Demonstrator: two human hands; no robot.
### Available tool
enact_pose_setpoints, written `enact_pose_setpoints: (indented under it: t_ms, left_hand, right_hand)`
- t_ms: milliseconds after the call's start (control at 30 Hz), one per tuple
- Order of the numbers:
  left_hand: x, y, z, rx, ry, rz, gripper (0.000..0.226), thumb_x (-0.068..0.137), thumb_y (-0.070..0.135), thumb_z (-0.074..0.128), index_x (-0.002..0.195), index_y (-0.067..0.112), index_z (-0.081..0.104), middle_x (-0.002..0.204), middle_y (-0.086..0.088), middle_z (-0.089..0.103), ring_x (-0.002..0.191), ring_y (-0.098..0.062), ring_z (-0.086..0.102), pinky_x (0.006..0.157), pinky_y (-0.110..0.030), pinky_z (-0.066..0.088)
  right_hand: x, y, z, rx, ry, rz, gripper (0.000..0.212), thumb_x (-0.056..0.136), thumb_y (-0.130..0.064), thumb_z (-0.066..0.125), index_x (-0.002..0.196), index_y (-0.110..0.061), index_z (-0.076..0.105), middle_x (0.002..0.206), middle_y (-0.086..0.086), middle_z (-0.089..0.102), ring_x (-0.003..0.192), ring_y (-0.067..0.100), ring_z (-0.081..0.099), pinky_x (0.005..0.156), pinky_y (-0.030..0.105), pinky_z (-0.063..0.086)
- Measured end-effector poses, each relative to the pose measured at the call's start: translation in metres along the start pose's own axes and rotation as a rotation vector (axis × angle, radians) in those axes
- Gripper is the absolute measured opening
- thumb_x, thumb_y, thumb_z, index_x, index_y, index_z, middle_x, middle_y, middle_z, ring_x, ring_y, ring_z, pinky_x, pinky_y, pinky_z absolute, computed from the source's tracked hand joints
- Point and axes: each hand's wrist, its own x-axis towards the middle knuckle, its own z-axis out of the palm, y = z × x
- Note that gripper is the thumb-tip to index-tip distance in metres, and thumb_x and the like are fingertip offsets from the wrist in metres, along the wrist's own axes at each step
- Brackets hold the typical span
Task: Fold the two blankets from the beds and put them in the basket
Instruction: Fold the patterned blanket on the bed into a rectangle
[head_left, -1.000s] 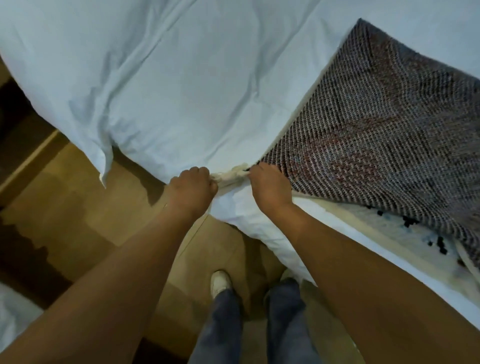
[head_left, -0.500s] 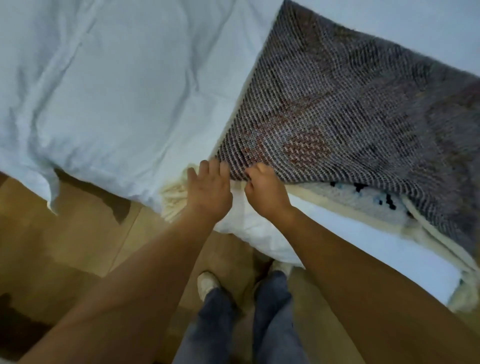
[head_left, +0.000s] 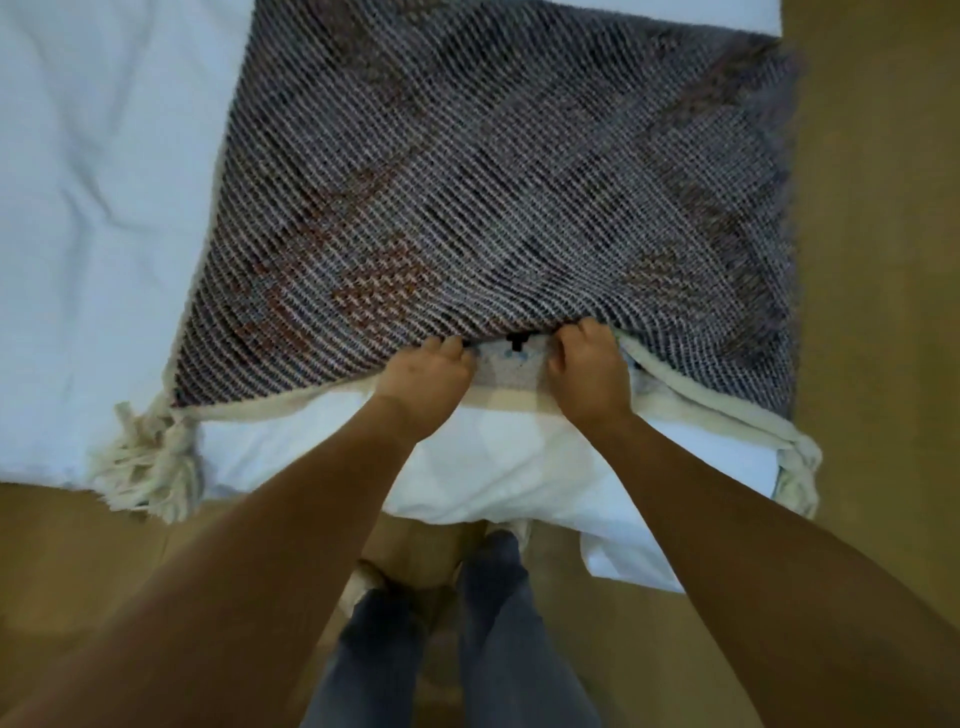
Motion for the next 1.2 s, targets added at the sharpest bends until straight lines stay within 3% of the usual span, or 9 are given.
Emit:
enact_pose_setpoints:
  t_ms: [300, 400, 567, 700, 800, 900, 1033, 1200]
  left_hand:
    - [0.060, 0.023, -0.012, 0.049, 0.107, -0.175, 0.040, 0.088, 0.015, 0.044, 0.127, 0.012, 0.034, 0.117, -0.009, 0.044, 0.103, -0.026, 0.045, 0.077, -0.036, 0.039]
    - [0.070, 0.019, -0.012, 0.049, 0.065, -0.299, 0.034, 0.088, 0.015, 0.044, 0.121, 0.011, 0.036, 0.116, -0.011, 0.047, 0.103, -0.028, 0.046, 0.078, -0.039, 0.040]
    - [0.079, 0.011, -0.003, 0.014, -0.067, -0.457, 0.033, 0.088, 0.011, 0.044, 0.120, 0.005, 0.038, 0.121, -0.016, 0.049, 0.110, -0.032, 0.048, 0.086, -0.040, 0.043]
    - [0.081, 0.000, -0.001, 0.051, -0.136, -0.462, 0.030, 0.091, 0.012, 0.043, 0.119, 0.001, 0.044, 0.120, -0.017, 0.051, 0.109, -0.034, 0.053, 0.085, -0.040, 0.044]
    - [0.079, -0.015, -0.001, 0.127, -0.165, -0.444, 0.033, 0.089, 0.015, 0.051, 0.119, 0.003, 0.044, 0.117, -0.014, 0.053, 0.102, -0.030, 0.057, 0.072, -0.036, 0.043]
    - [0.071, -0.023, 0.001, 0.177, -0.147, -0.382, 0.028, 0.091, 0.013, 0.044, 0.117, 0.004, 0.046, 0.115, -0.013, 0.055, 0.098, -0.029, 0.060, 0.065, -0.035, 0.036]
    - [0.045, -0.010, 0.011, 0.121, -0.104, -0.333, 0.026, 0.094, 0.016, 0.033, 0.115, 0.005, 0.043, 0.115, -0.014, 0.055, 0.098, -0.030, 0.061, 0.066, -0.035, 0.040]
    - [-0.010, 0.008, 0.032, 0.123, -0.073, -0.189, 0.022, 0.092, 0.014, 0.034, 0.112, 0.006, 0.041, 0.111, -0.013, 0.055, 0.095, -0.029, 0.060, 0.072, -0.036, 0.044]
  right_hand:
    - [0.039, 0.050, -0.010, -0.174, -0.056, -0.074, 0.031, 0.082, -0.009, 0.056, 0.112, -0.006, 0.050, 0.111, 0.017, 0.051, 0.102, 0.034, 0.046, 0.079, 0.039, 0.039]
    - [0.048, 0.060, -0.007, -0.180, -0.189, -0.039, 0.045, 0.080, -0.009, 0.065, 0.119, -0.008, 0.043, 0.118, 0.014, 0.046, 0.109, 0.031, 0.044, 0.080, 0.038, 0.045]
    - [0.055, 0.068, -0.006, -0.126, -0.241, -0.035, 0.033, 0.087, -0.001, 0.050, 0.119, -0.001, 0.047, 0.118, 0.020, 0.051, 0.110, 0.036, 0.047, 0.083, 0.043, 0.046]
    - [0.054, 0.070, -0.011, -0.147, -0.249, -0.063, 0.025, 0.089, -0.005, 0.051, 0.113, 0.000, 0.052, 0.114, 0.020, 0.055, 0.104, 0.034, 0.052, 0.080, 0.039, 0.046]
    - [0.042, 0.072, -0.014, -0.175, -0.242, -0.092, 0.024, 0.091, -0.018, 0.049, 0.108, -0.002, 0.055, 0.109, 0.017, 0.058, 0.103, 0.033, 0.052, 0.076, 0.038, 0.045]
    - [0.026, 0.072, -0.016, -0.186, -0.226, -0.100, 0.025, 0.088, -0.020, 0.050, 0.104, -0.002, 0.056, 0.105, 0.016, 0.057, 0.101, 0.032, 0.051, 0.073, 0.037, 0.044]
    - [0.000, 0.067, -0.015, -0.178, -0.196, -0.066, 0.024, 0.086, -0.018, 0.053, 0.099, 0.002, 0.057, 0.103, 0.019, 0.058, 0.100, 0.034, 0.051, 0.071, 0.037, 0.044]
    - [-0.036, 0.055, -0.011, -0.219, -0.199, 0.023, 0.024, 0.088, -0.017, 0.051, 0.101, 0.002, 0.060, 0.107, 0.019, 0.059, 0.105, 0.035, 0.050, 0.075, 0.040, 0.045]
